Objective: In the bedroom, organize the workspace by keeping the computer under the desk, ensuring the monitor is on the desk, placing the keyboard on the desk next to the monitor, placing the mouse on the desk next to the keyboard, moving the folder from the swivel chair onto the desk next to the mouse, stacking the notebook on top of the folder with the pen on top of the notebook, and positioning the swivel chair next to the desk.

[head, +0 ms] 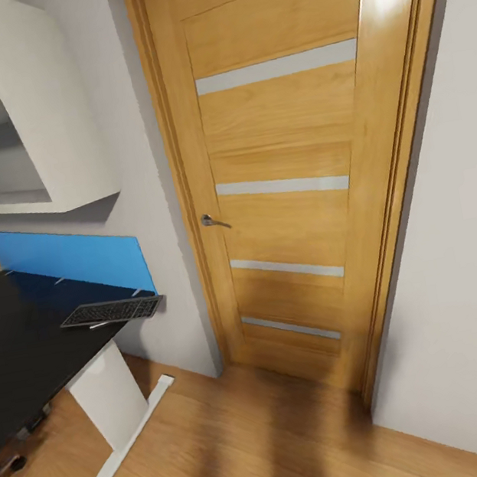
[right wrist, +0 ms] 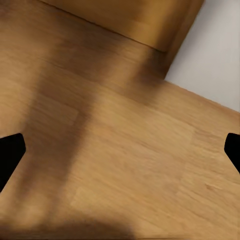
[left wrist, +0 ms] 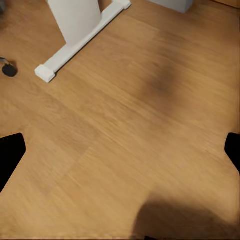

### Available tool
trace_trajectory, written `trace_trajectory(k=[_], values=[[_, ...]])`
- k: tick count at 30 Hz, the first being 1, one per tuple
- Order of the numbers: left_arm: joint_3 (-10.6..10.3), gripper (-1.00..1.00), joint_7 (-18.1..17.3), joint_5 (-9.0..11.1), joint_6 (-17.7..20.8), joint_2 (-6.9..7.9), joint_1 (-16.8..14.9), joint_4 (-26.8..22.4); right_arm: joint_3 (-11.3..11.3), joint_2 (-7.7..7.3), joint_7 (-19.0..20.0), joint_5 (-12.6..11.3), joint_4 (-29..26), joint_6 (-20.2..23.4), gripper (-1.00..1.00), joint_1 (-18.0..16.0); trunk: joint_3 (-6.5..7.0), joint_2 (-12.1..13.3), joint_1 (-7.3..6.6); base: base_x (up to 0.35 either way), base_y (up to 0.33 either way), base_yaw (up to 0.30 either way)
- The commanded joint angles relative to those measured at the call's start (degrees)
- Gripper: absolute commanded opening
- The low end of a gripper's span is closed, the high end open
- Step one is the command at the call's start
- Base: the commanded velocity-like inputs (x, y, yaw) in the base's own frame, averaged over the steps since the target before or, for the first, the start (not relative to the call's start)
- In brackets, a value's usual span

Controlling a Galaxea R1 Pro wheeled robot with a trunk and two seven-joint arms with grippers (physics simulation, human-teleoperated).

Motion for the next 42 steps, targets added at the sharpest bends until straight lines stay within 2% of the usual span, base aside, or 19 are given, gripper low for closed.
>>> trace_trajectory(k=[1,3,9,14,24,33,36,42], values=[[0.22,1.00,-0.43,0.33,-0.16,-0.03,-0.01,-0.02,0.24,-0.01,-0.58,0.49,0.07,-0.04,1.00,-0.03,-0.07,-0.04,-0.03,-0.311,0.000,0.284],[0.23,1.00,-0.46,0.33,-0.18,-0.06,-0.01,-0.02,0.25,0.00,-0.57,0.65,0.08,-0.04,1.00,-0.03,-0.07,-0.04,-0.03,-0.264,0.000,0.284],[0.22,1.00,-0.50,0.33,-0.21,-0.02,-0.01,-0.02,0.19,0.25,-0.61,3.94,0.39,-0.04,1.00,-0.03,-0.07,-0.04,-0.03,-0.094,0.000,0.284],[0.21,1.00,-0.50,0.33,-0.21,-0.02,-0.01,-0.02,0.18,0.47,-0.62,5.47,1.24,-0.05,1.00,-0.03,-0.07,-0.04,-0.03,-0.020,0.000,0.284],[0.33,1.00,-0.42,0.33,-0.30,0.07,-0.01,-0.02,0.18,0.53,-0.57,5.91,1.52,-0.04,1.00,-0.03,-0.07,-0.04,-0.03,-0.002,0.000,0.263],[0.36,1.00,-0.42,0.33,-0.31,0.01,-0.01,-0.02,0.21,0.46,-0.36,5.97,1.52,-0.12,1.00,-0.03,-0.08,-0.04,-0.03,0.000,0.000,0.033],[0.34,1.00,-0.42,0.33,-0.30,0.03,-0.01,-0.02,1.15,0.36,-0.37,7.82,1.52,-0.13,1.00,-0.03,-0.08,-0.04,-0.03,0.000,0.000,0.001],[0.33,1.00,-0.42,0.33,-0.30,0.06,-0.01,-0.02,1.23,0.56,-0.46,8.03,1.58,-0.13,1.00,-0.03,-0.08,-0.04,-0.03,0.000,0.000,0.016]])
